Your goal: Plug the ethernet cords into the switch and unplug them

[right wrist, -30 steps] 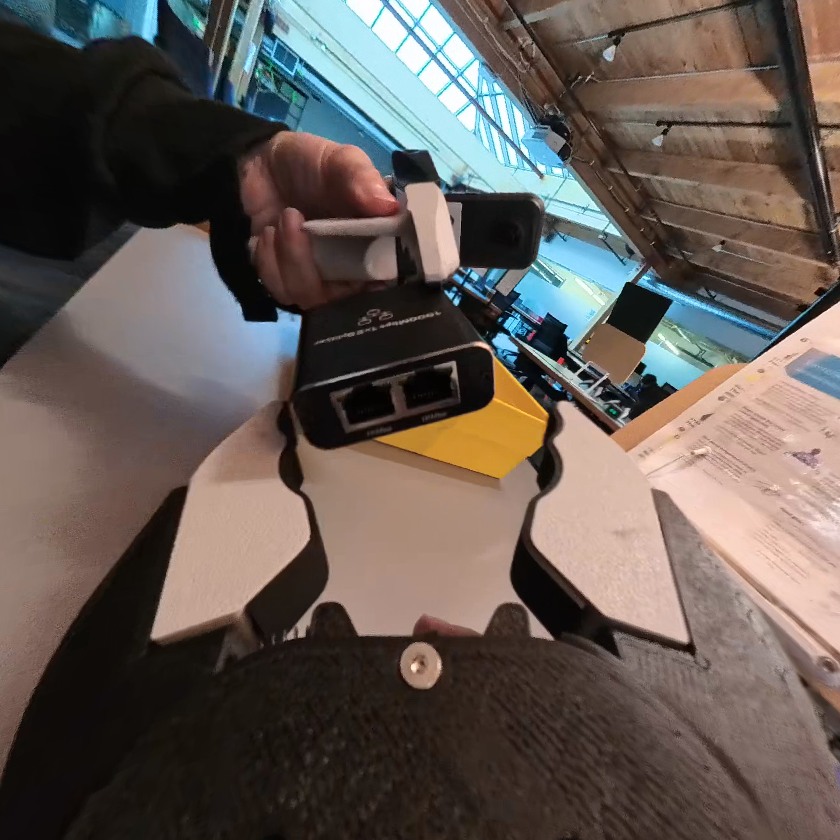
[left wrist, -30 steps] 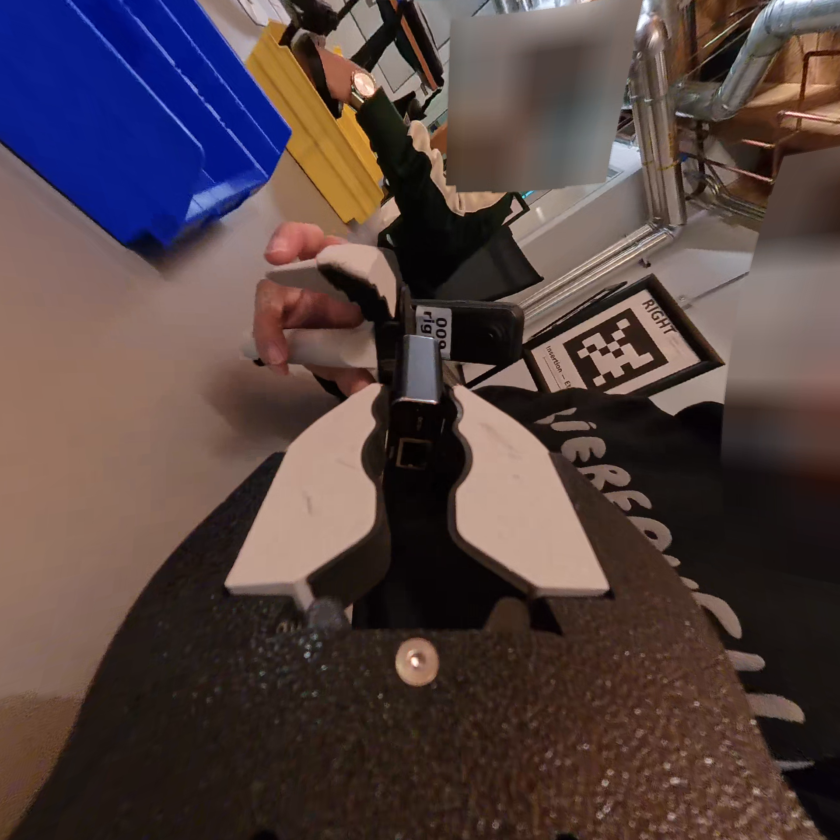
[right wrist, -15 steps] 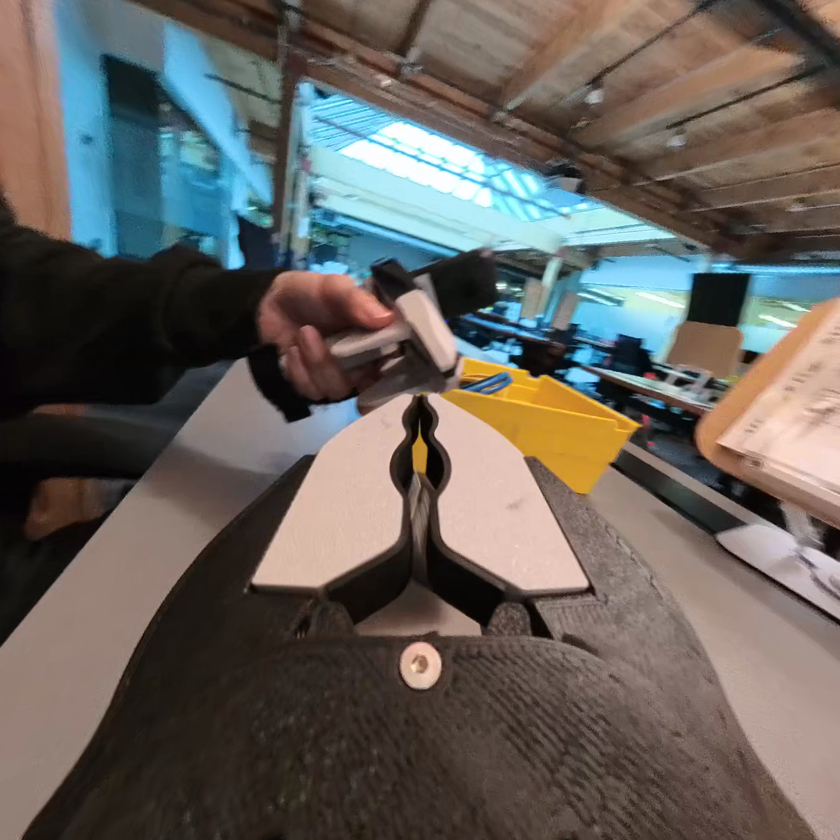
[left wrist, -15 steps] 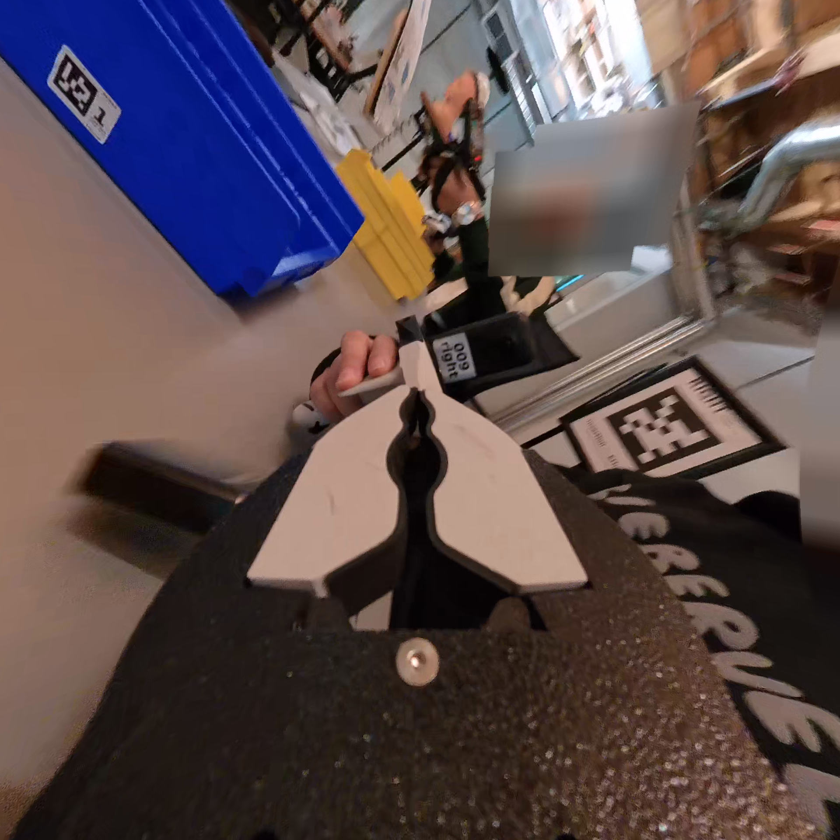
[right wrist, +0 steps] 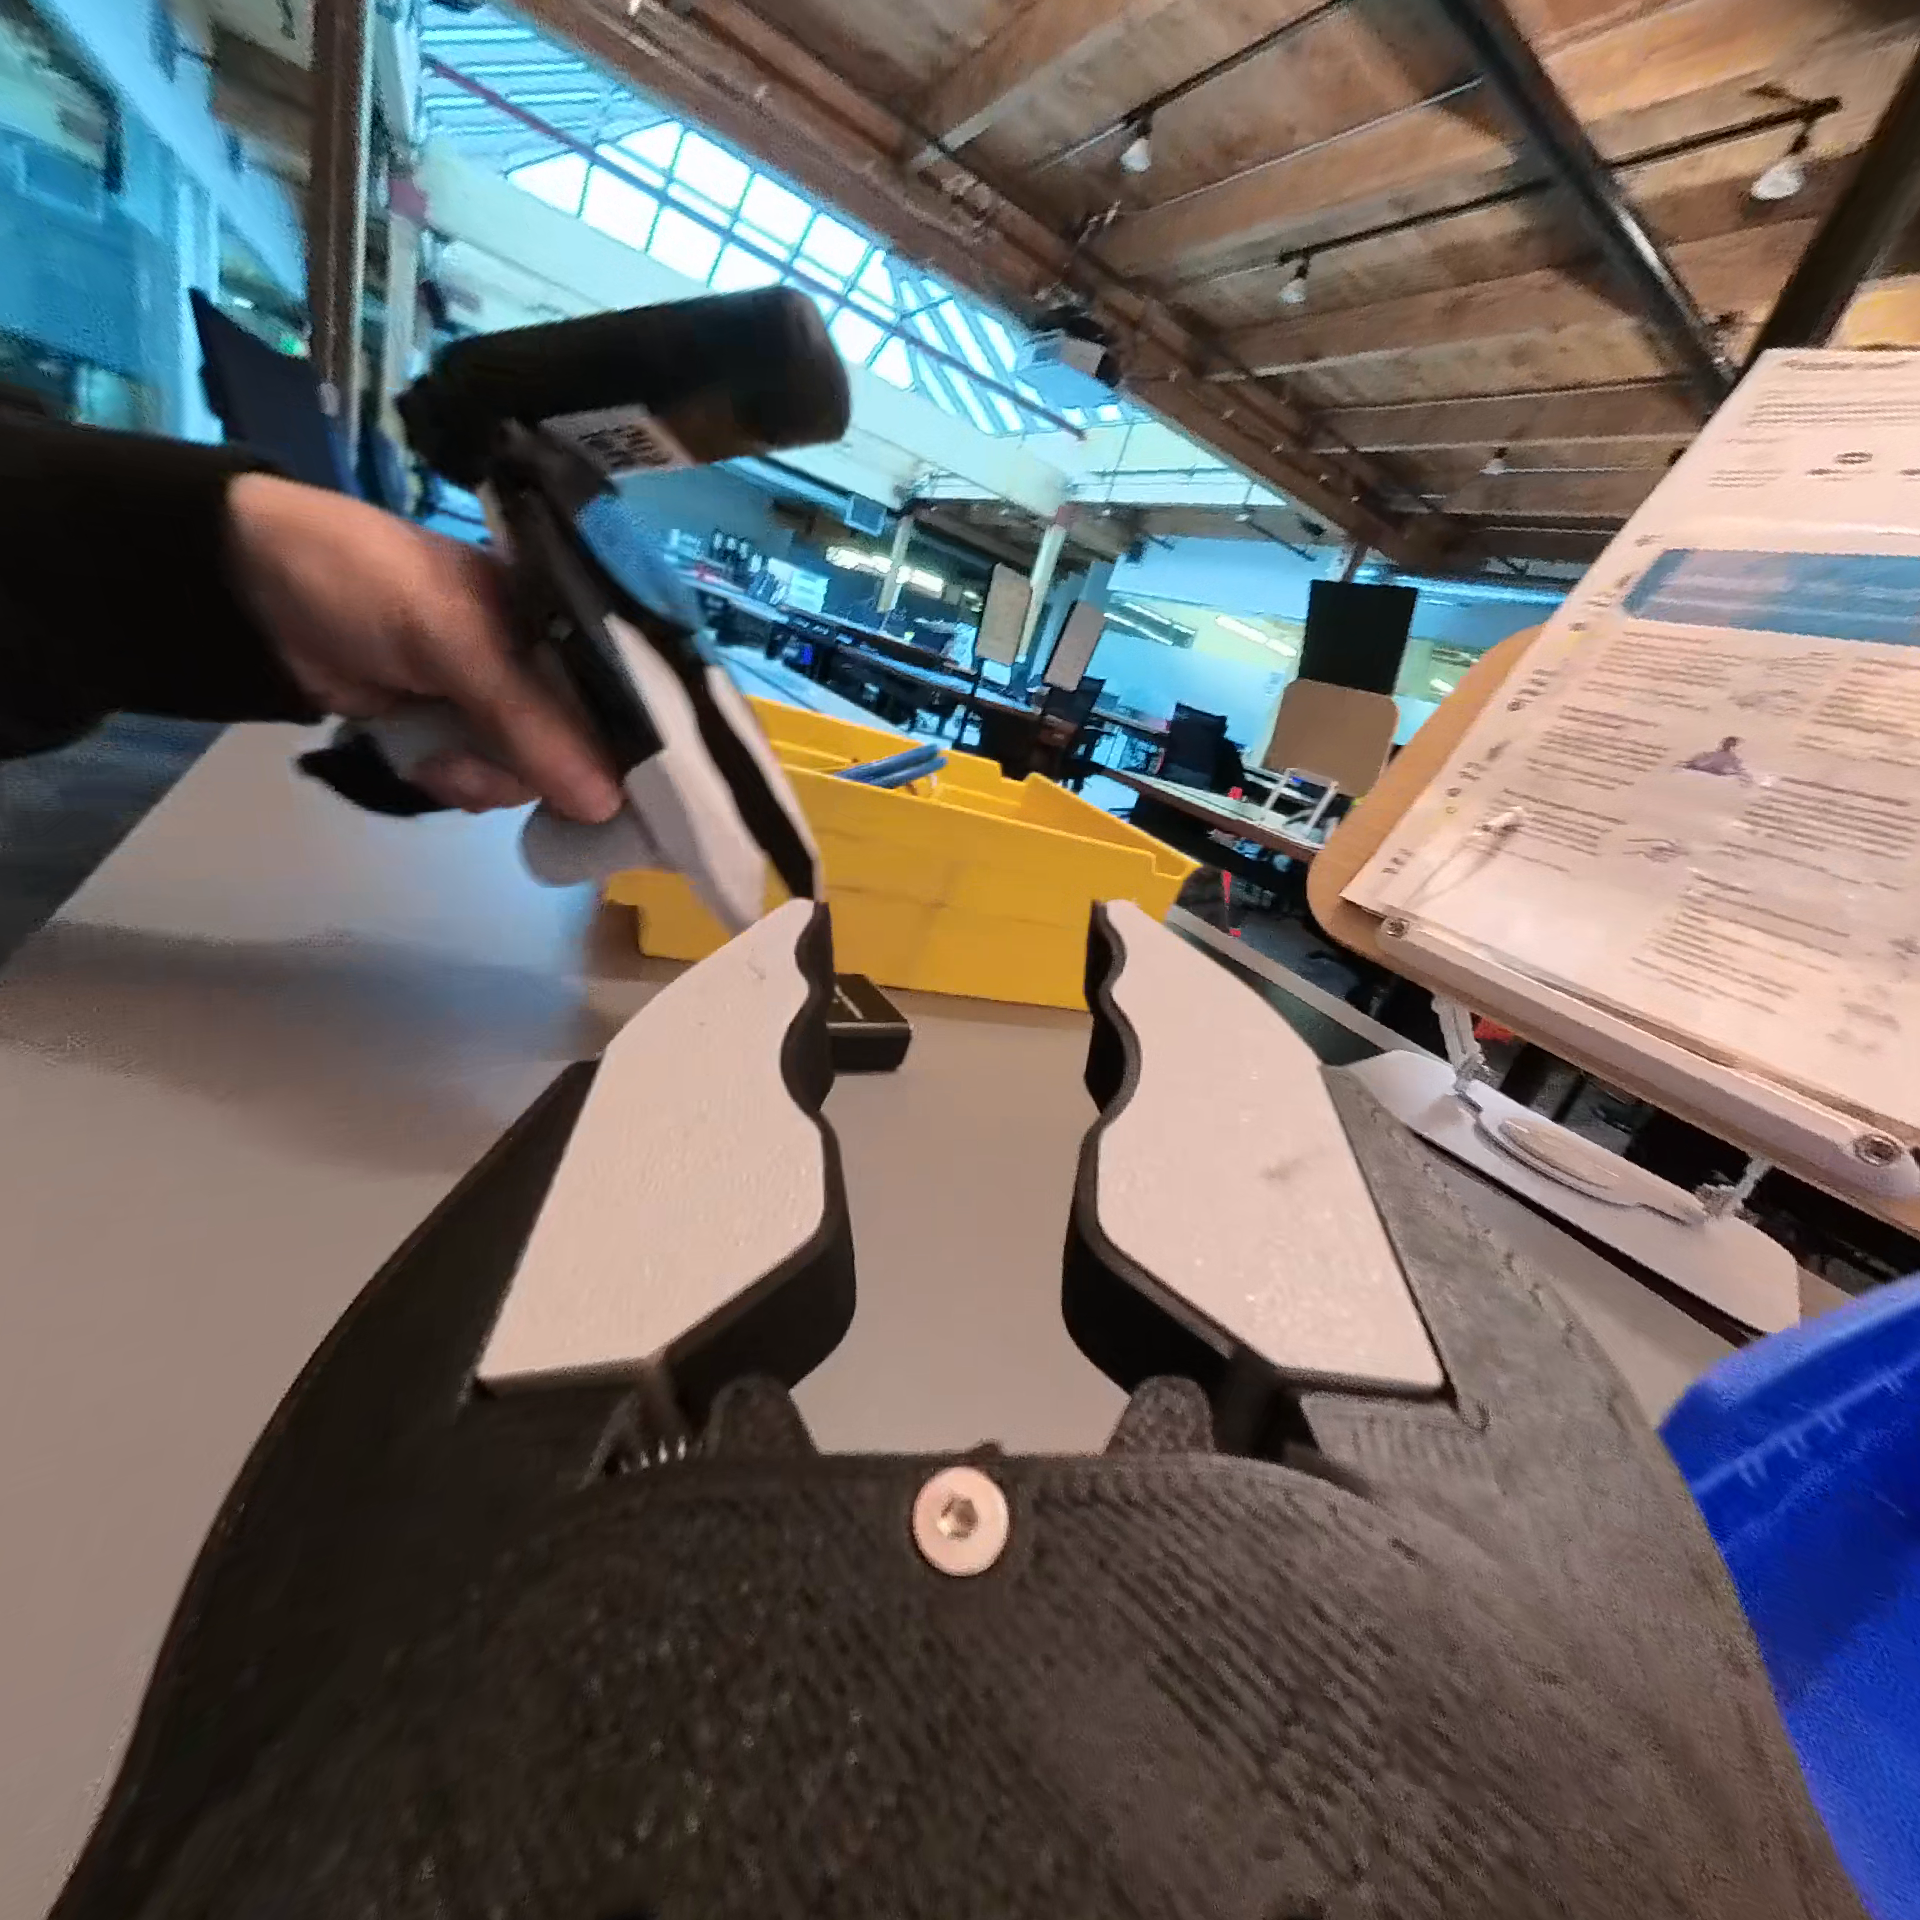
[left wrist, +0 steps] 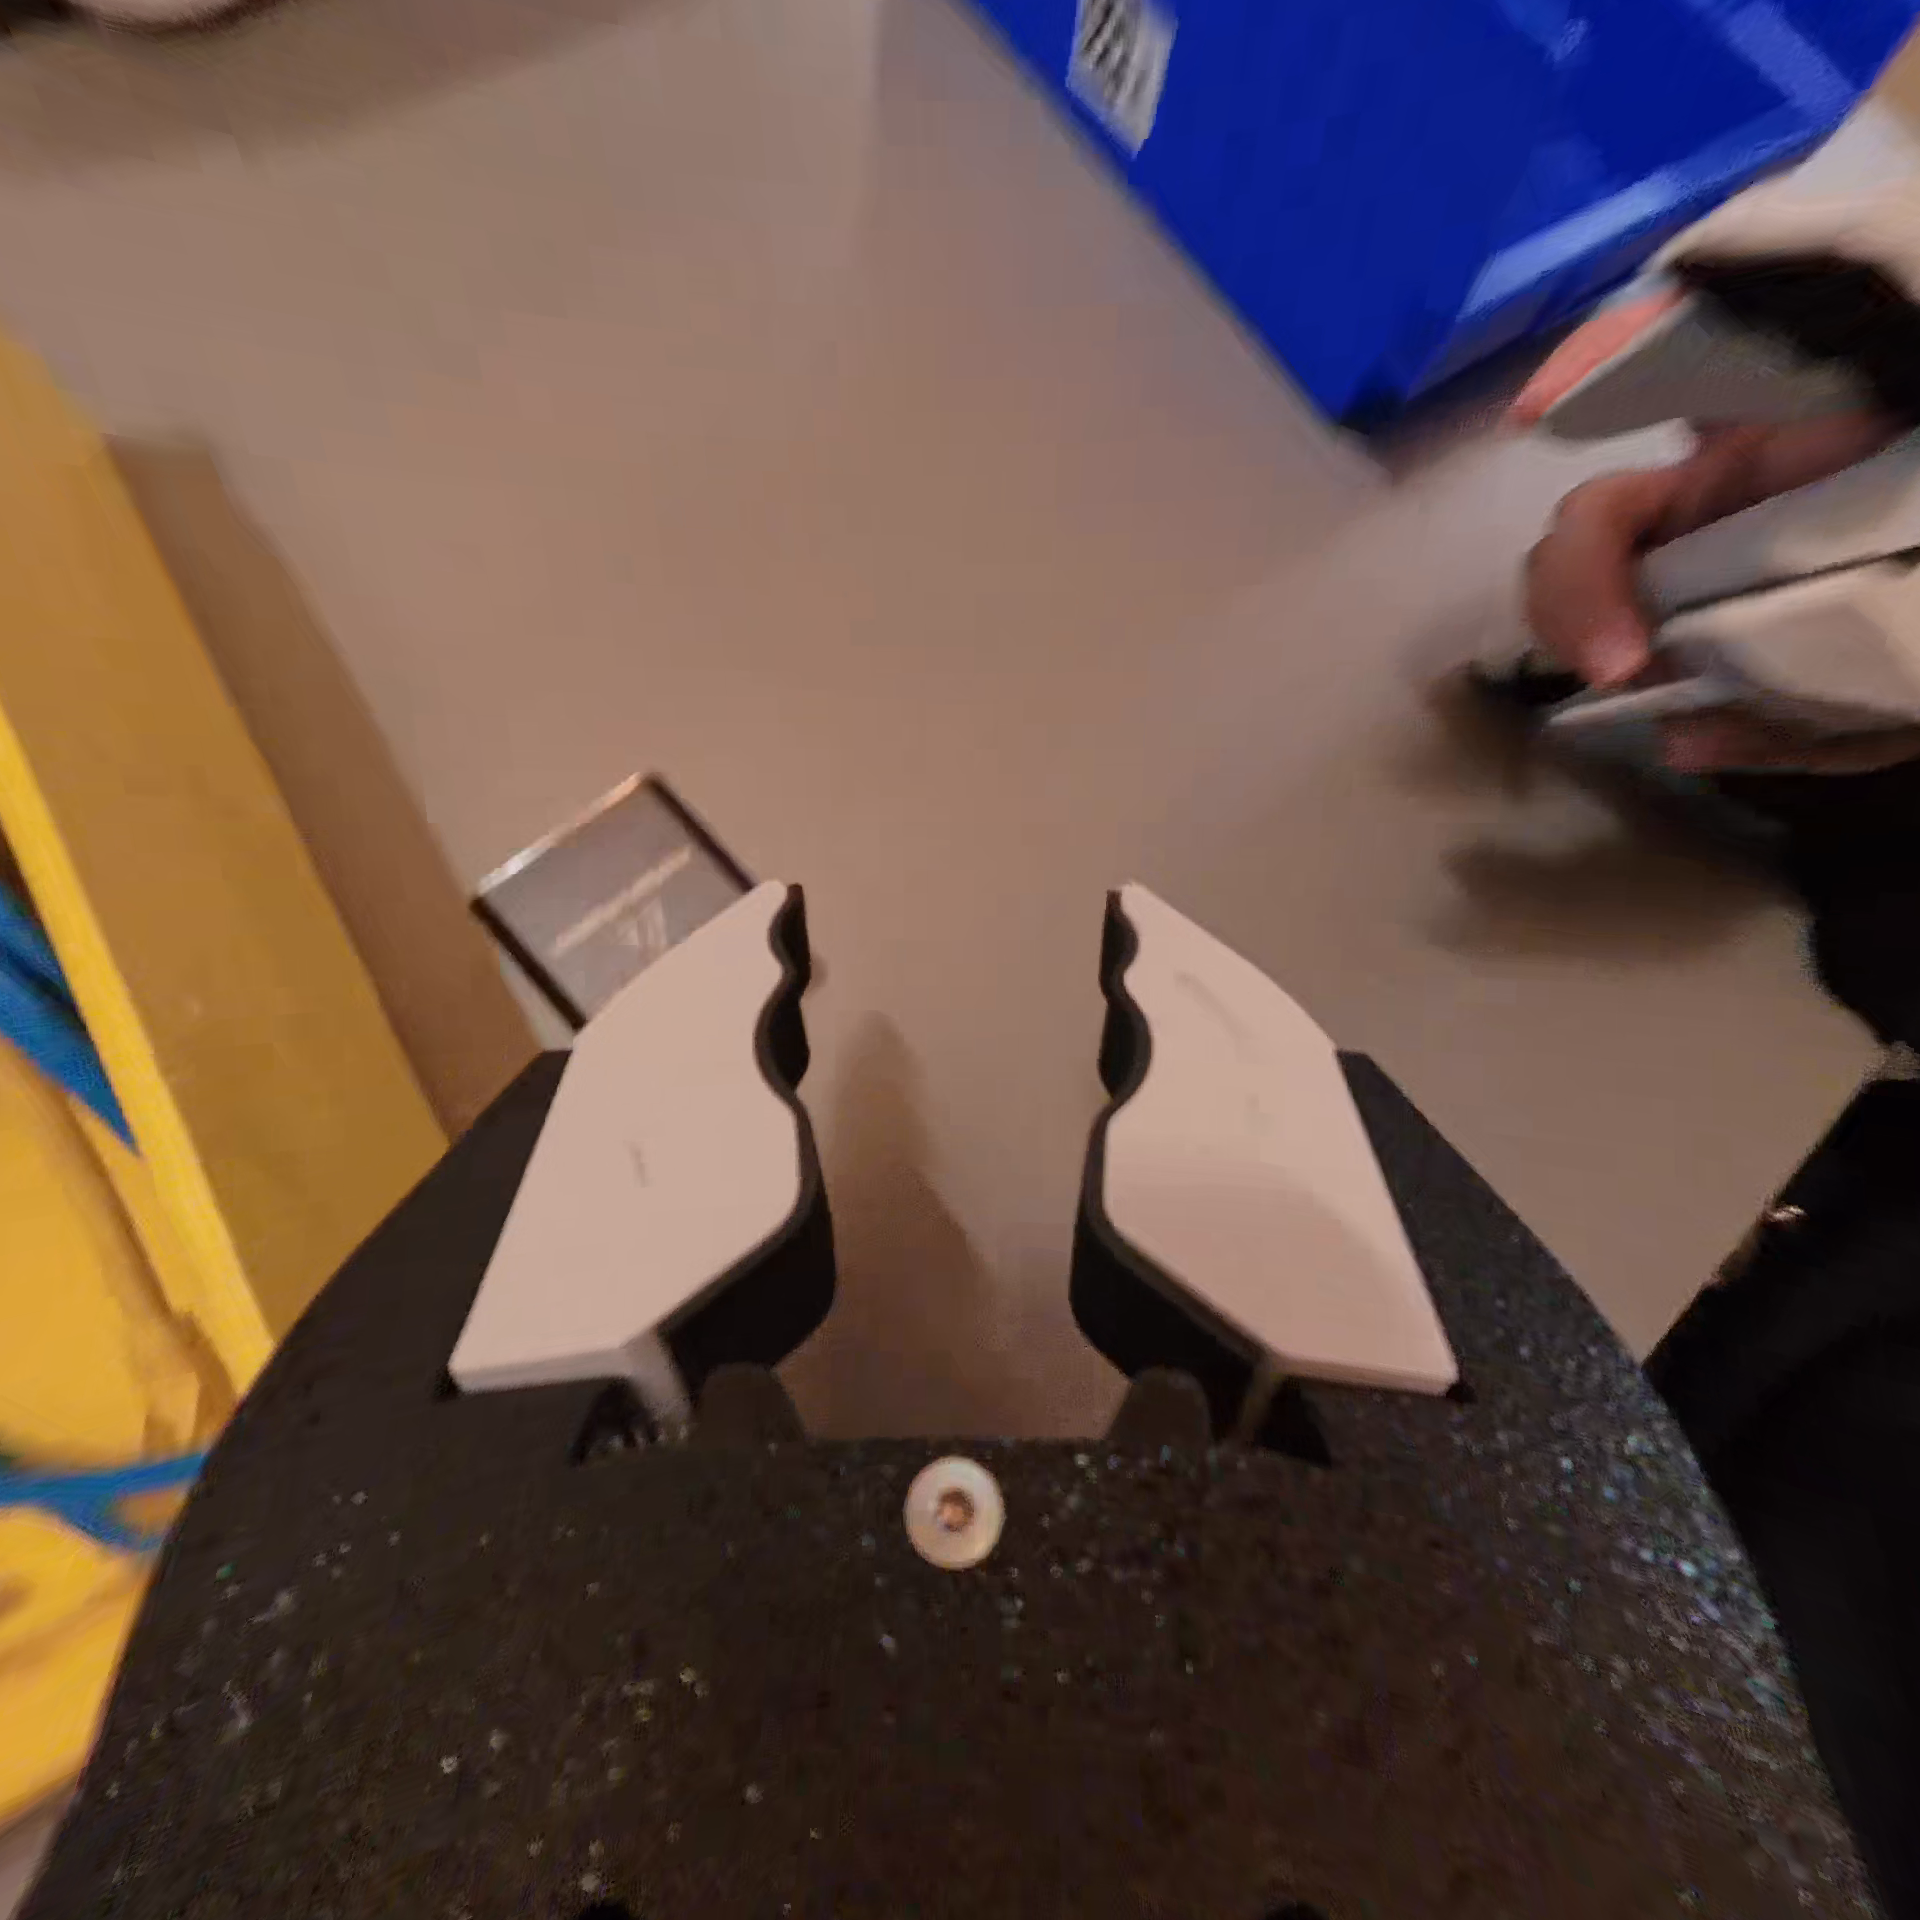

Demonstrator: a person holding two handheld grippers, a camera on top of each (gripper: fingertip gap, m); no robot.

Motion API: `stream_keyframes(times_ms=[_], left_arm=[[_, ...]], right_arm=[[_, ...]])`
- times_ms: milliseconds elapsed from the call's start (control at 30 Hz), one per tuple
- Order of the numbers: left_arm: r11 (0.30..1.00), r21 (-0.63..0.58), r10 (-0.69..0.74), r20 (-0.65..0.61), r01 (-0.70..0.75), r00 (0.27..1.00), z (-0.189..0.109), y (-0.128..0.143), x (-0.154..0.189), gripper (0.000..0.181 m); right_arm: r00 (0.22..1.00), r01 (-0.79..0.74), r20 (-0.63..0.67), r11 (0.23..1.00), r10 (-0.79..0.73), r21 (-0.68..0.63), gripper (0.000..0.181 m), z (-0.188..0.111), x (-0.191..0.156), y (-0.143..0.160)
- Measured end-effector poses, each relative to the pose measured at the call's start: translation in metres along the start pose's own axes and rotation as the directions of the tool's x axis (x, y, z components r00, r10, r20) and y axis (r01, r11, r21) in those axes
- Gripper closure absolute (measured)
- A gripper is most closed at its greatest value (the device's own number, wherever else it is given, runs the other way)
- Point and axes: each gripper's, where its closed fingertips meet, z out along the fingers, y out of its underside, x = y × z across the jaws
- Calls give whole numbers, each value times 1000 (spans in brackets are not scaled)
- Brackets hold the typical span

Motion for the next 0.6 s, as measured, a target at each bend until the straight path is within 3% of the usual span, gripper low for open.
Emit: stream_keyframes(times_ms=[33, 167, 267, 333, 500, 567, 600], left_arm=[[1000, -20, -12, 61, 14, 998, 3, 8, -3, 124], [995, 42, -100, 291, 91, 951, 12, 22, -20, 108], [976, 151, -209, 464, 156, 861, 9, 22, -43, 94], [971, 185, -228, 508, 154, 830, 12, 16, -52, 90], [968, 67, -236, 577, 243, 782, 37, 35, -70, 93], [958, 95, -276, 556, 269, 784, 41, 33, -70, 118], [957, 98, -281, 559, 274, 780, 42, 32, -73, 118]], right_arm=[[1000, -1, -8, 1000, 1, 3, 134, -1, 1, 0], [999, 45, -2, 999, -46, -19, 134, 1, -4, 2], [996, 83, 19, 996, -82, -41, 132, 3, -10, 5], [996, 85, 18, 995, -84, -45, 131, 4, -10, 5], [998, 69, 12, 997, -69, -30, 132, 1, -7, 3], [997, 75, 11, 997, -75, -32, 131, 0, -7, 3], [997, 74, 12, 997, -74, -30, 131, 0, -7, 3]])
